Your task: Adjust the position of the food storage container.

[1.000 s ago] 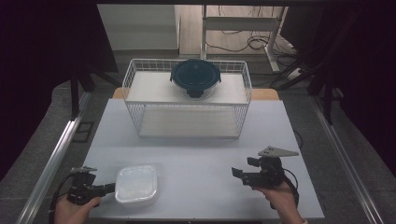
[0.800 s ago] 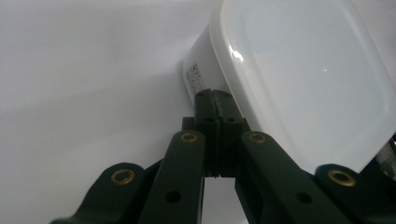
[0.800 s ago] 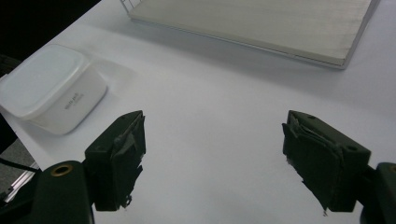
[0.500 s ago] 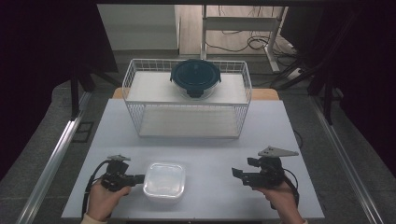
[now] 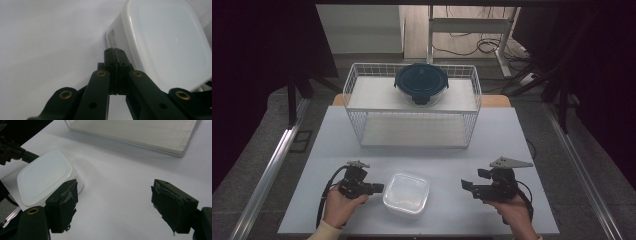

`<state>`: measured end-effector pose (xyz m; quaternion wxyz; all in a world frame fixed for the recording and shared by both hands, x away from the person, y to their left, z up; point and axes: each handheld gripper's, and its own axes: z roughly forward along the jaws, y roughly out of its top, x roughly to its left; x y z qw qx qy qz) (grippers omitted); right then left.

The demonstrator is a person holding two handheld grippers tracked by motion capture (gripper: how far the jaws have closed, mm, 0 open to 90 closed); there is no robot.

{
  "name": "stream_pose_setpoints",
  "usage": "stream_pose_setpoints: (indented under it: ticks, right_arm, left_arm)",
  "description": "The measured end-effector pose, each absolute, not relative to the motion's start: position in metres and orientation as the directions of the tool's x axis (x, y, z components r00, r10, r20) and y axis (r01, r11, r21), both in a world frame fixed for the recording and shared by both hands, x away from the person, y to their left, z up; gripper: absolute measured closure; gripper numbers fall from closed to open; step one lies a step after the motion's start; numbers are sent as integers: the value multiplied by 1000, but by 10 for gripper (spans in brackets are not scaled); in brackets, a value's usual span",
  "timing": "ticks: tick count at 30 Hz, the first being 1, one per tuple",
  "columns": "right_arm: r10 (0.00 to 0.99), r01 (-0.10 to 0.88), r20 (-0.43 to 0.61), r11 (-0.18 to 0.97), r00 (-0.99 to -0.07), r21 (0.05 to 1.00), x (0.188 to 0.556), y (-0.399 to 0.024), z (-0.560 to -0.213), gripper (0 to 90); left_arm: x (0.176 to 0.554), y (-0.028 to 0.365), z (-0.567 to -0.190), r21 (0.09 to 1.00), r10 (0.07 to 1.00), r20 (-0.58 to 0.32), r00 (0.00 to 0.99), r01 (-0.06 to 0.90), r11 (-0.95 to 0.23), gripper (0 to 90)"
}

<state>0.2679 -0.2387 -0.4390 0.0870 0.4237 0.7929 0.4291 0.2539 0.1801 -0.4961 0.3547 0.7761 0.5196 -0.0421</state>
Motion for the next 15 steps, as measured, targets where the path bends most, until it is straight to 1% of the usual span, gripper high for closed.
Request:
stream_pose_setpoints:
  ticks: [3, 4, 7, 11, 15]
  right_arm:
    - [748, 597, 226, 271, -624, 755, 268, -238, -439, 210]
    - [748, 598, 225, 272, -624, 754, 268, -238, -439, 210]
    - [748, 600, 226, 273, -624, 752, 269, -237, -439, 210]
    - [747, 600, 222, 281, -627, 749, 268, -235, -441, 210]
    - [747, 605, 225, 283, -625, 744, 269, -235, -442, 210]
  left_arm:
    - [237, 191, -493, 513, 778, -426, 461, 832, -212, 898]
    - [226, 194, -493, 512, 773, -425, 471, 829, -223, 898]
    - [217, 193, -494, 506, 767, -423, 483, 828, -242, 898]
    - [202, 178, -502, 476, 729, -433, 530, 821, -315, 899]
    - [202, 165, -506, 472, 707, -433, 559, 809, -350, 898]
